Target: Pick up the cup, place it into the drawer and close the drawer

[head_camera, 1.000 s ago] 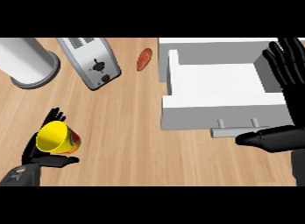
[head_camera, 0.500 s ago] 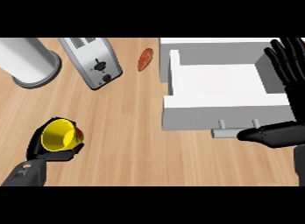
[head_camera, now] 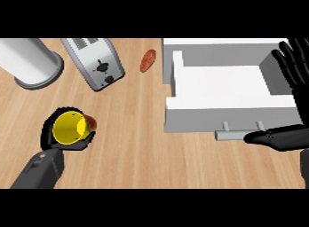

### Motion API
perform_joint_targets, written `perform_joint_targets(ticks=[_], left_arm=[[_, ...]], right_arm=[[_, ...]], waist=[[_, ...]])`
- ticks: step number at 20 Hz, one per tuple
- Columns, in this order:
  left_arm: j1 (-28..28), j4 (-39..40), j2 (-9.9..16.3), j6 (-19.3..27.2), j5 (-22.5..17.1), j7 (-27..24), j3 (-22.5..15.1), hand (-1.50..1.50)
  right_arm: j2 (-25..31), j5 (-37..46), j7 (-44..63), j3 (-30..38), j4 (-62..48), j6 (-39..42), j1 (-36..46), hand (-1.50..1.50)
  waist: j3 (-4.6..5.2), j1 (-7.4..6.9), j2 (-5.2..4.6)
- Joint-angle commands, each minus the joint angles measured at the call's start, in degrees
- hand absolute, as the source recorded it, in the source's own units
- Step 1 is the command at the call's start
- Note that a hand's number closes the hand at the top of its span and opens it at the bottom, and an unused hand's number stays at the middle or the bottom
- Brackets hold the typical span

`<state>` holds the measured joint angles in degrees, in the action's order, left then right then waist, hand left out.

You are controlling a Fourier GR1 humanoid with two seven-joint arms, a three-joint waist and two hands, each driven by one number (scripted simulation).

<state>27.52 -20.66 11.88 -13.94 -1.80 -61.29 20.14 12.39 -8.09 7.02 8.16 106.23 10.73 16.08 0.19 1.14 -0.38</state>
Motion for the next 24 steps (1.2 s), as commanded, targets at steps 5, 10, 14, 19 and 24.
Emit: perform_joint_targets(ticks=[5, 10, 14, 19, 24], left_arm=[[7.4, -4.5, -3.3, 0.6, -0.6, -0.9, -1.0, 1.50], [12.6, -13.9, -8.1, 5.7, -1.2, 8.3, -3.5, 1.50], [15.2, -21.0, -9.5, 5.9, -0.3, 17.5, -7.3, 1.50], [22.7, -26.4, -11.8, 13.5, -2.6, 27.7, -13.4, 1.50], [30.7, -28.2, -11.9, 23.2, -5.9, 37.9, -19.8, 1.50]], right_arm=[[0.1, 1.7, -0.1, -0.2, -1.9, -0.4, 0.5, -1.50], [0.1, 0.3, 0.7, 0.5, 1.5, 0.2, -2.9, -1.50], [-2.3, 2.9, 0.6, -2.0, 3.7, -2.0, -4.3, -1.50], [1.4, 0.7, -1.5, 2.1, -3.3, 0.8, 0.3, -1.50], [0.3, 2.1, -4.0, 1.0, -4.4, 0.6, -0.8, -1.50]], waist=[[-0.16, -0.79, 0.26], [-0.28, -1.37, 0.88], [-0.26, -1.65, 0.97], [-0.25, -1.12, 0.72], [-0.24, -0.41, 0.50]])
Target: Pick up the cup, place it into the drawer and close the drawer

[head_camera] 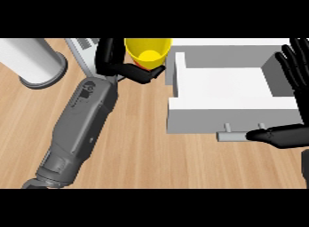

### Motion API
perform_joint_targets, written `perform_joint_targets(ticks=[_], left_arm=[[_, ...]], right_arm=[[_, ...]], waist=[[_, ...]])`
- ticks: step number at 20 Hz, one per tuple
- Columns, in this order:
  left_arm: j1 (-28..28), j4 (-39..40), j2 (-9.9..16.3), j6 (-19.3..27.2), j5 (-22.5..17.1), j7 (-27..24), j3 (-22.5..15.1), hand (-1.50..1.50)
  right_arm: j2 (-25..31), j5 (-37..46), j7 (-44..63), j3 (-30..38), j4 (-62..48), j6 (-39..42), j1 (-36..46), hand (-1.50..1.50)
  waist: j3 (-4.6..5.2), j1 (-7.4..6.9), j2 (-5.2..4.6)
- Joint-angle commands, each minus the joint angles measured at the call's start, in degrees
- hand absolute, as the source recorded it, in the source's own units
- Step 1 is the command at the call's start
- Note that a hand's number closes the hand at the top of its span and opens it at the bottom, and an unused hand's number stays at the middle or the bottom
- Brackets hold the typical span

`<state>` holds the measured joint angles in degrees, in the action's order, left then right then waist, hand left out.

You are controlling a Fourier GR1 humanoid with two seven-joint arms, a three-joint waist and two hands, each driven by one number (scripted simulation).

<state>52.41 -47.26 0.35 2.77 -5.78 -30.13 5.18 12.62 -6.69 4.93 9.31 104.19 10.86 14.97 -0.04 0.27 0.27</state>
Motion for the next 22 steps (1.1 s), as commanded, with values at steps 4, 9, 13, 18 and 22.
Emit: perform_joint_targets(ticks=[4, 9, 13, 18, 22], left_arm=[[15.0, 4.2, -0.3, 11.5, -2.8, 12.6, -5.5, 1.50], [20.4, 14.2, -0.3, 15.4, -7.1, 15.6, -9.8, 1.50], [24.3, 22.2, -0.3, 18.9, -8.8, 15.5, -14.0, 1.50], [25.6, 27.2, -0.3, 17.0, -10.8, 18.3, -19.4, 1.50], [23.2, 30.7, -0.3, 12.1, -10.2, 18.1, -22.8, 1.50]], right_arm=[[0.8, -0.5, 0.5, 0.3, -0.2, 0.6, 1.5, -1.50], [1.9, -2.3, 3.0, 1.8, 0.0, 0.5, 4.2, -1.50], [0.1, -1.2, -0.3, -0.6, -1.9, 1.0, 4.6, -1.50], [-0.2, -0.3, -1.0, -1.6, -2.9, 1.3, 5.6, -1.50], [-0.8, -0.6, -1.4, -2.3, -1.6, 1.5, 5.3, -1.50]], waist=[[0.00, 1.11, -0.41], [-0.01, 2.47, -0.81], [-0.07, 4.30, -1.39], [-0.10, 6.26, -1.87], [-0.12, 8.48, -2.51]])
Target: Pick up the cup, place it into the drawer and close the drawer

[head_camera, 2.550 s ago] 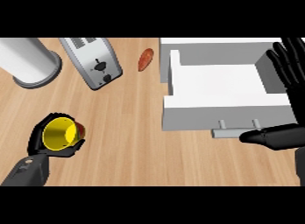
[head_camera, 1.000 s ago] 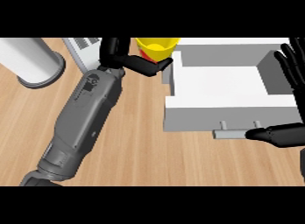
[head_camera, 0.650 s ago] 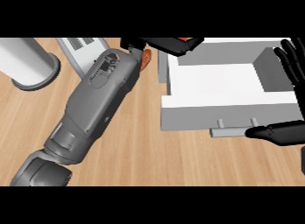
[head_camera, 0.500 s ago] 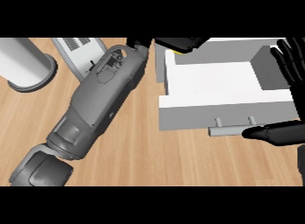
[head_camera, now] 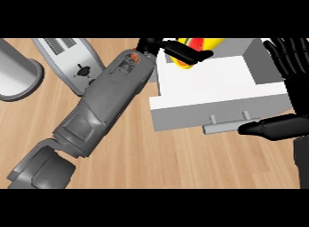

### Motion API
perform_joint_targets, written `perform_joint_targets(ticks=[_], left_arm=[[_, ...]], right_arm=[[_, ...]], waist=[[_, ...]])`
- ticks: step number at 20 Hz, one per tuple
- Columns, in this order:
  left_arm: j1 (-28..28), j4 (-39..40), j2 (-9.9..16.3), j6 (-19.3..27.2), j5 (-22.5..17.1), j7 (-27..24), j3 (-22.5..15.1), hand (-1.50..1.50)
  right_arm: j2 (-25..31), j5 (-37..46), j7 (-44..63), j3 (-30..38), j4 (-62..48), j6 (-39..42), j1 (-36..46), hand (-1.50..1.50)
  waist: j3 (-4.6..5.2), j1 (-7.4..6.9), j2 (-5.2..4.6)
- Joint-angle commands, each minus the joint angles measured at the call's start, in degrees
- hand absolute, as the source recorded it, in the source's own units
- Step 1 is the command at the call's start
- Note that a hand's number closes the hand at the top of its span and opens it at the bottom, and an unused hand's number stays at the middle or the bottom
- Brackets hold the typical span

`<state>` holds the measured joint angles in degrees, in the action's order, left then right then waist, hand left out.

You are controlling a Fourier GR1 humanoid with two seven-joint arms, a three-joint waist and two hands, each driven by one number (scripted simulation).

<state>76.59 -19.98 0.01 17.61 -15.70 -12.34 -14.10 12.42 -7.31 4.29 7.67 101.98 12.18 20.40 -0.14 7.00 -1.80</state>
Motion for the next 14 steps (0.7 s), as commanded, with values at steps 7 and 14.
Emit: perform_joint_targets(ticks=[7, 14], left_arm=[[-4.1, 1.2, 0.0, -2.2, -4.7, -1.2, -7.6, -1.50], [-4.9, -2.8, 0.0, -4.4, -13.5, -7.2, -3.6, -1.50]], right_arm=[[0.7, -2.0, -0.2, -0.9, -0.9, 2.7, 3.2, -1.50], [-2.1, -9.0, 0.2, -7.9, -0.5, 11.0, 3.7, 1.50]], waist=[[0.01, 4.56, -1.14], [0.10, 4.60, -1.44]])
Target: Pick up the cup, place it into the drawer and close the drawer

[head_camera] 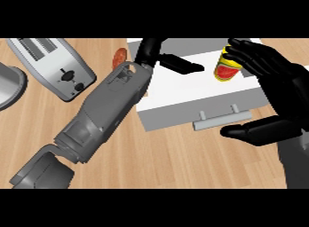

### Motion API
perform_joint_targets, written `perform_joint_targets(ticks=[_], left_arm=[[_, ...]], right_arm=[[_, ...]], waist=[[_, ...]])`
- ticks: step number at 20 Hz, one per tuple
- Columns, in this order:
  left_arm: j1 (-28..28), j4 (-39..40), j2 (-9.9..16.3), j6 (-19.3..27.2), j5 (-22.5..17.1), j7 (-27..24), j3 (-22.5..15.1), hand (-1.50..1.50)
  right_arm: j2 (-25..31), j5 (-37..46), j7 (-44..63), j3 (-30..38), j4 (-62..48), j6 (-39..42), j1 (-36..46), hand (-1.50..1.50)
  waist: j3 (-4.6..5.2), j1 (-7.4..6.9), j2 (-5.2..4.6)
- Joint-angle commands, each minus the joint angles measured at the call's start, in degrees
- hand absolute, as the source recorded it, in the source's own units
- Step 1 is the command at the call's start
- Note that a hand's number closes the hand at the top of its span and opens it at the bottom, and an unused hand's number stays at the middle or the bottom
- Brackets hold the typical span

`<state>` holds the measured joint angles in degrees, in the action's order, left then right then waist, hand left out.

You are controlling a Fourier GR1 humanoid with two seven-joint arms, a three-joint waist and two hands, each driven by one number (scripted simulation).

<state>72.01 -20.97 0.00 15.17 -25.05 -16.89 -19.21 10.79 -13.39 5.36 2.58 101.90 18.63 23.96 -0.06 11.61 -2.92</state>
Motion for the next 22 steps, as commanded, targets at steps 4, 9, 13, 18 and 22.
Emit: perform_joint_targets(ticks=[4, 9, 13, 18, 22], left_arm=[[-1.5, -4.0, 0.0, -1.9, -8.0, -9.1, 2.4, -1.50], [0.4, -2.5, 0.0, 2.3, -10.6, -11.0, 3.5, -1.50], [-1.1, -2.0, 0.0, 3.4, -12.8, -12.2, 2.1, -1.50], [-0.7, -2.4, 0.0, 1.2, -13.5, -13.1, 4.7, -1.50], [-4.6, -4.4, 0.0, 0.3, -14.0, -14.5, 3.7, -1.50]], right_arm=[[0.5, -6.4, 2.5, -7.7, -0.5, 10.7, -0.3, 1.50], [9.9, -1.5, 7.3, -11.9, 0.6, 19.0, -2.2, 1.50], [12.9, 5.2, 8.7, -12.0, 1.6, 18.2, -4.5, -1.50], [12.4, 24.9, 0.2, -16.3, -1.8, 12.3, -8.6, -1.50], [9.1, 34.9, -4.2, -21.6, -14.3, 6.0, -7.6, -1.50]], waist=[[0.11, -1.17, 0.17], [0.09, -2.74, 1.08], [0.04, -5.19, 1.79], [-0.02, -9.62, 2.12], [-0.02, -11.82, 2.26]])
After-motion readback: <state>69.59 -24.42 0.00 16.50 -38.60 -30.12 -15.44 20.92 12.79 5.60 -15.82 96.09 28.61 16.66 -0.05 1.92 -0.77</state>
